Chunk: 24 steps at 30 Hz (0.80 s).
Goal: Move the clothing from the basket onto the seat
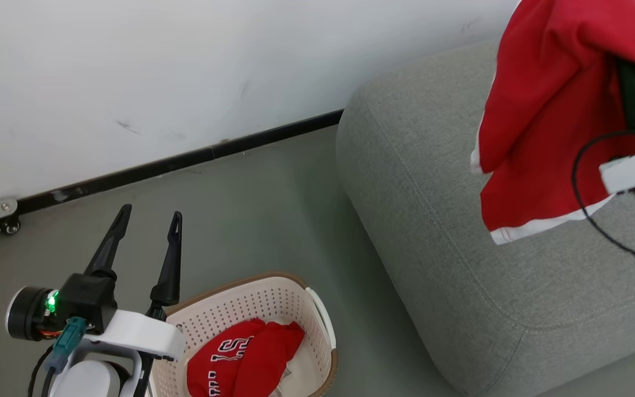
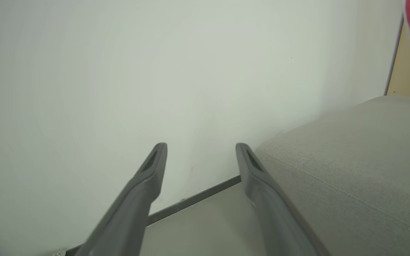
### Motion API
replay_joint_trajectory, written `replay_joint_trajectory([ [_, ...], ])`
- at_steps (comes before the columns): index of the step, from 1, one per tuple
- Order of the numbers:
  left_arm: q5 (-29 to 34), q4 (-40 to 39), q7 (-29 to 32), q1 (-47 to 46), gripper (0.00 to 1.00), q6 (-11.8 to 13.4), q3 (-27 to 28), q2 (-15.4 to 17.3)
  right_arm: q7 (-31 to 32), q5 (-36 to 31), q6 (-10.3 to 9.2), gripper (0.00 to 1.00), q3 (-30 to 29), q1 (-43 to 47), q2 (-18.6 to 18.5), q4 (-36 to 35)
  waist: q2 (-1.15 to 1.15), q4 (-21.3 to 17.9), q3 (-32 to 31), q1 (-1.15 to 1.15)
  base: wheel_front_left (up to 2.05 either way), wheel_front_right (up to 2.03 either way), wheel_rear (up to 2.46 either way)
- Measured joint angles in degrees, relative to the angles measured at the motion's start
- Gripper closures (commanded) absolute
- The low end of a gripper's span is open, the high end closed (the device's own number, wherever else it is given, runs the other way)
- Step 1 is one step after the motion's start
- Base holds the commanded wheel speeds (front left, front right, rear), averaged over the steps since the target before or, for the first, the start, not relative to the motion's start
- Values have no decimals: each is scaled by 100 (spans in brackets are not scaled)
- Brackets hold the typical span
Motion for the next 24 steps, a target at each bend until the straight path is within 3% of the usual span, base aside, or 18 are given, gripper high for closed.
replay_joint_trajectory([
  [13,111,-630,1,63,0,137,115,233,545,-113,0,100,-279,-1127,-353,933,0,160,609,0,0,0,0],
  [24,314,-1162,192,41,0,137,115,468,570,-205,0,100,-686,-1749,-515,1718,0,385,1179,0,0,0,0],
])
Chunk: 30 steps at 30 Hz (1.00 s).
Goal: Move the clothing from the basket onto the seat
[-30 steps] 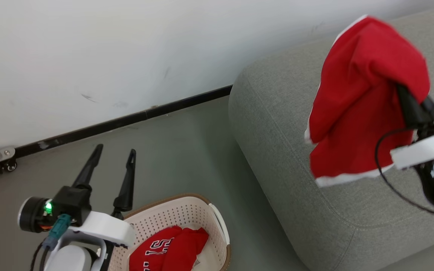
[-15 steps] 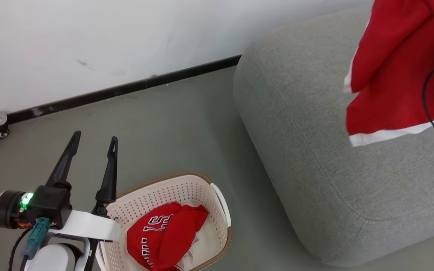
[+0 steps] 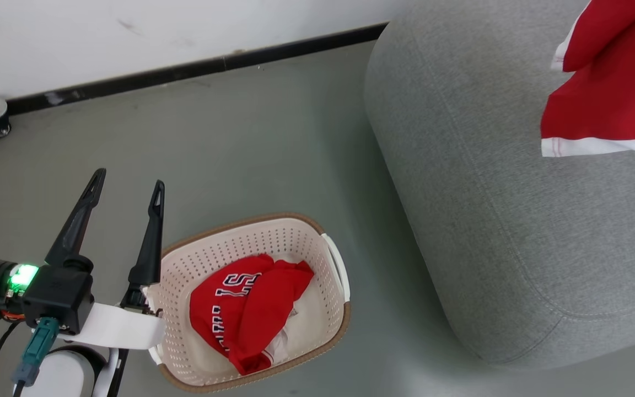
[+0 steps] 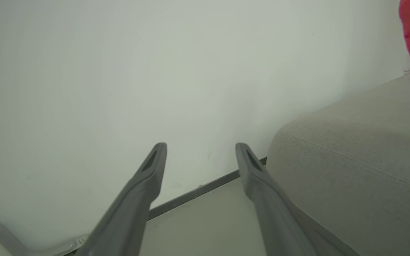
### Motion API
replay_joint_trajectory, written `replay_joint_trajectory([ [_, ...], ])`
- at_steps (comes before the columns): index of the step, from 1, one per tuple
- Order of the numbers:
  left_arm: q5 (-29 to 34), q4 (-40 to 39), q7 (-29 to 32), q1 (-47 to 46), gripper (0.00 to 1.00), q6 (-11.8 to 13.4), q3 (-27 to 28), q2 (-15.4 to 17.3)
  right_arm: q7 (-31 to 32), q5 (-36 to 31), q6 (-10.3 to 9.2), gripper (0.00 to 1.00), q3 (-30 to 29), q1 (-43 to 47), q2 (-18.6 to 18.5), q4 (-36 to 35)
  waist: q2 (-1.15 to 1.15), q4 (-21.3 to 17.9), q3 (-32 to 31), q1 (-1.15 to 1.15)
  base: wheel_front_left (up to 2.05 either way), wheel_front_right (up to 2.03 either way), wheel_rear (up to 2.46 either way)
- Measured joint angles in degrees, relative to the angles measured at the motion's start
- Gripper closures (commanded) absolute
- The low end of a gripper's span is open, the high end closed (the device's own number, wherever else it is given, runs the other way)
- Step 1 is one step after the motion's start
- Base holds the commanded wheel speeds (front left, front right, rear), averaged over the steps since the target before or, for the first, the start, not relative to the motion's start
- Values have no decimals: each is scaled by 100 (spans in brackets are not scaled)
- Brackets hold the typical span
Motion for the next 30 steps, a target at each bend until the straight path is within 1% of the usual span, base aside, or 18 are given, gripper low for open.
replay_joint_trajectory([
  [10,122,-381,147,-297,0,-1,-83,29,-296,-289,0,100,-368,-311,-185,711,0,232,499,0,0,0,0],
  [14,151,-500,205,-411,0,-9,-155,51,-475,-453,0,100,-349,-328,-192,877,0,329,685,0,0,0,0],
  [17,222,-554,287,-443,0,-57,-237,77,-620,-581,0,100,-357,-364,-129,1002,0,395,819,0,0,0,0],
  [23,290,-641,399,-564,0,-112,-282,172,-815,-672,0,100,-498,-374,235,1546,0,518,1108,0,0,0,0],
  [27,304,-683,405,-682,0,-132,-286,193,-933,-706,0,100,-626,-359,325,1831,0,561,1249,0,0,0,0],
  [30,342,-726,453,-725,0,-152,-304,193,-991,-706,0,100,-735,-336,321,2057,0,578,1343,0,0,0,0],
])
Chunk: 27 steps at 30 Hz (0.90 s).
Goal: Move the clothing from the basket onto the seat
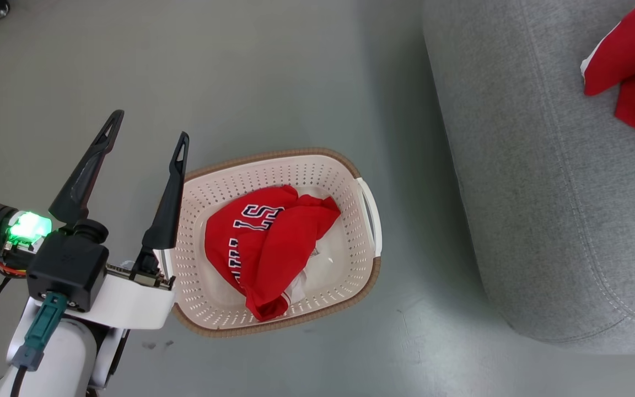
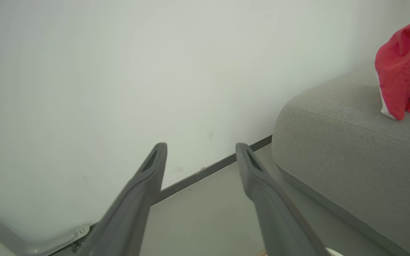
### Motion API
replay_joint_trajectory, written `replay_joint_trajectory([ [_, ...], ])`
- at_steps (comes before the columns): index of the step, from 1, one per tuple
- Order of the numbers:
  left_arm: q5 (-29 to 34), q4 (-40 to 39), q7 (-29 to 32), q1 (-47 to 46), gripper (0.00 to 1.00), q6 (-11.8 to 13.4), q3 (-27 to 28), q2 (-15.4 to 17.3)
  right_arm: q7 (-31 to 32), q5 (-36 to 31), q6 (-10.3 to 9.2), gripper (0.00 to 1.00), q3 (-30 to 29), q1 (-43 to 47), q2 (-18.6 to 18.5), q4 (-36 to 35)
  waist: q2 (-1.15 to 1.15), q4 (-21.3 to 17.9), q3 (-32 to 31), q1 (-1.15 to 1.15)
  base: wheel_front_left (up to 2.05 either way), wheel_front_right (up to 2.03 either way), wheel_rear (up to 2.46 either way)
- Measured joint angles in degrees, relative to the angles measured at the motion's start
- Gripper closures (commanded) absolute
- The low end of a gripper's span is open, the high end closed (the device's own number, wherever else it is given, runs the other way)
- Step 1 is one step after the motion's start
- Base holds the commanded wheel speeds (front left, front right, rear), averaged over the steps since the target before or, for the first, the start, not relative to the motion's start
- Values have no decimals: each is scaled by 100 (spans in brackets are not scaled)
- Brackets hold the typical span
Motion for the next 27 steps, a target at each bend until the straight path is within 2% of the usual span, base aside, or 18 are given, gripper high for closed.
replay_joint_trajectory([
  [9,7,-13,3,-113,0,1,14,5,-154,-9,0,100,-267,100,4,491,0,-23,233,0,0,0,0],
  [18,7,8,2,-121,0,2,53,20,-237,-34,0,100,-339,148,199,687,0,-138,322,0,0,0,0],
  [20,7,27,-3,-122,0,3,53,16,-276,-33,0,67,-386,164,211,735,0,-168,319,0,0,0,0],
  [21,7,46,-5,-123,0,9,53,13,-277,-33,0,53,-409,168,212,761,0,-181,314,0,0,0,0],
  [22,5,67,-7,-125,0,9,53,8,-281,-33,0,20,-415,172,214,777,0,-193,308,0,0,0,0],
  [23,5,81,-14,-126,0,9,53,-4,-287,-33,0,0,-416,175,218,781,0,-204,302,0,0,0,0],
  [27,2,136,-68,-151,0,11,53,-40,-320,-33,0,0,-399,203,264,776,0,-245,266,0,0,0,0],
])
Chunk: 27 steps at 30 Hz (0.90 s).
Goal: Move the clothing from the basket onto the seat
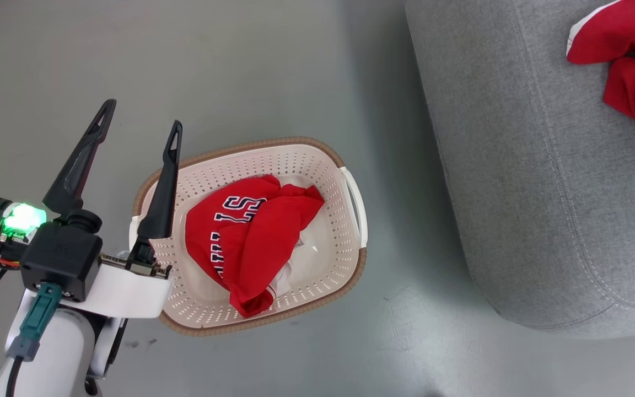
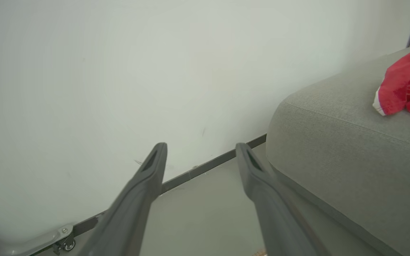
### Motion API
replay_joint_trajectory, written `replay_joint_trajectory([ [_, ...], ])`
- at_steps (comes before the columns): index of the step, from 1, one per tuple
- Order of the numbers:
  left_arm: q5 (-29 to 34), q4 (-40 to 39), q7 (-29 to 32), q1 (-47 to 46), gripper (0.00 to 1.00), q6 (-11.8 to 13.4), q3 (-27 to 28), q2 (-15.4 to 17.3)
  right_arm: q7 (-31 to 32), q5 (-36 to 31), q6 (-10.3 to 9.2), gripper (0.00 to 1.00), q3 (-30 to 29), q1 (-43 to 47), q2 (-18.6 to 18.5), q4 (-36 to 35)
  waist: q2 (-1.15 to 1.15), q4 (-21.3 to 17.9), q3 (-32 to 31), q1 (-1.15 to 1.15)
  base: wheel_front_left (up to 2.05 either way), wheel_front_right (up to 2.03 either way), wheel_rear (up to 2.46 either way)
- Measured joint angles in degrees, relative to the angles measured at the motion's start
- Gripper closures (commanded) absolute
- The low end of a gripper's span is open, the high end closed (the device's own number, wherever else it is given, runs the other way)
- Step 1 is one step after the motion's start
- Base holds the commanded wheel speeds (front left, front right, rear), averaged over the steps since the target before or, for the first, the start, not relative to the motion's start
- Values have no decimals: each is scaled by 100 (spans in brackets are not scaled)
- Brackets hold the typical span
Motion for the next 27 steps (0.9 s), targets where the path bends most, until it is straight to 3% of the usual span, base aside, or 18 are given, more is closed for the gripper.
replay_joint_trajectory([
  [15,-66,305,-247,-23,0,75,-16,-213,-49,292,0,0,10,547,46,-205,0,-126,-214,0,0,0,0],
  [27,-223,669,-424,35,0,252,160,-366,-57,287,0,0,372,1109,229,-1036,0,-175,-533,0,0,0,0],
])
